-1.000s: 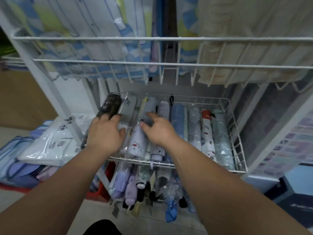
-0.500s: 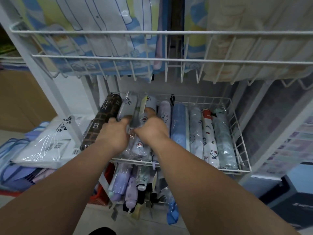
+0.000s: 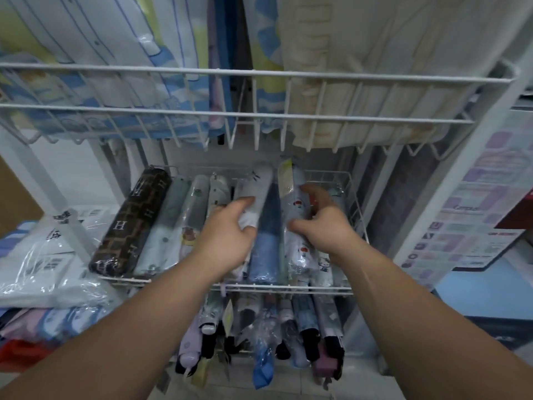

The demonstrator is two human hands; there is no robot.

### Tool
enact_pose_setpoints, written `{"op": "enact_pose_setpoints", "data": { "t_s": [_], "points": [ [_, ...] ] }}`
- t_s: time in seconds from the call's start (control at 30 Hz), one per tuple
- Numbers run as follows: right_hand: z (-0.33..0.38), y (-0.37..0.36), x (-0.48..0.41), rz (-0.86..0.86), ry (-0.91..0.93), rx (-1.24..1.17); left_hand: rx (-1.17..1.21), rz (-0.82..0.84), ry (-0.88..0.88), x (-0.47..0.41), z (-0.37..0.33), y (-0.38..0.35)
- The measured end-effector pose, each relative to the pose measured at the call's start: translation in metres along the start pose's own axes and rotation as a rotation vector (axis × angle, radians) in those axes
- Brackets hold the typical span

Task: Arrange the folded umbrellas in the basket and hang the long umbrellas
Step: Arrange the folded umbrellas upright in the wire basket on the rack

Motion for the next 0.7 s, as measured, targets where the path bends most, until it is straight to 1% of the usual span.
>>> {"op": "enact_pose_setpoints", "data": {
  "t_s": [0.07,0.1,0.2,0.37,0.43,0.53,0.6,0.7],
  "points": [
    [-0.017,0.011,0.0,-0.011,-0.03,-0.018,0.09,0.063,0.031,-0.003,-0.01,-0.034],
    [-0.024,0.016,0.0,-0.016,-0.043,-0.025,0.095,0.091,0.041,-0.004,-0.014,-0.049],
    [-0.039,0.022,-0.003,-0.032,-0.056,0.029,0.028,0.131,0.051,-0.007,-0.022,-0.078],
    [-0.047,0.021,-0.005,-0.035,-0.056,0.125,-0.25,0.187,-0.034,-0.009,-0.033,-0.091],
    [-0.049,0.018,-0.007,-0.022,-0.048,0.184,-0.412,0.211,-0.099,-0.008,-0.037,-0.091],
    [-0.051,0.006,-0.007,0.011,-0.044,0.232,-0.685,0.198,-0.223,-0.011,-0.041,-0.083],
    [-0.052,-0.002,-0.006,0.012,-0.023,0.225,-0.732,0.202,-0.255,-0.016,-0.036,-0.075],
    [-0.049,-0.009,-0.006,0.008,0.033,0.261,-0.705,0.246,-0.307,-0.019,-0.023,-0.075]
  ]
}}
Point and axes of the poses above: each hand's wrist, its own x-axis away from the middle knuckle, its own y-axis out of the back of the hand, z = x × y, the point moved 8 cm from there along -x, towards the middle knuckle, and after that the axes turned 1 degree about -y, right-handed, at the moved point
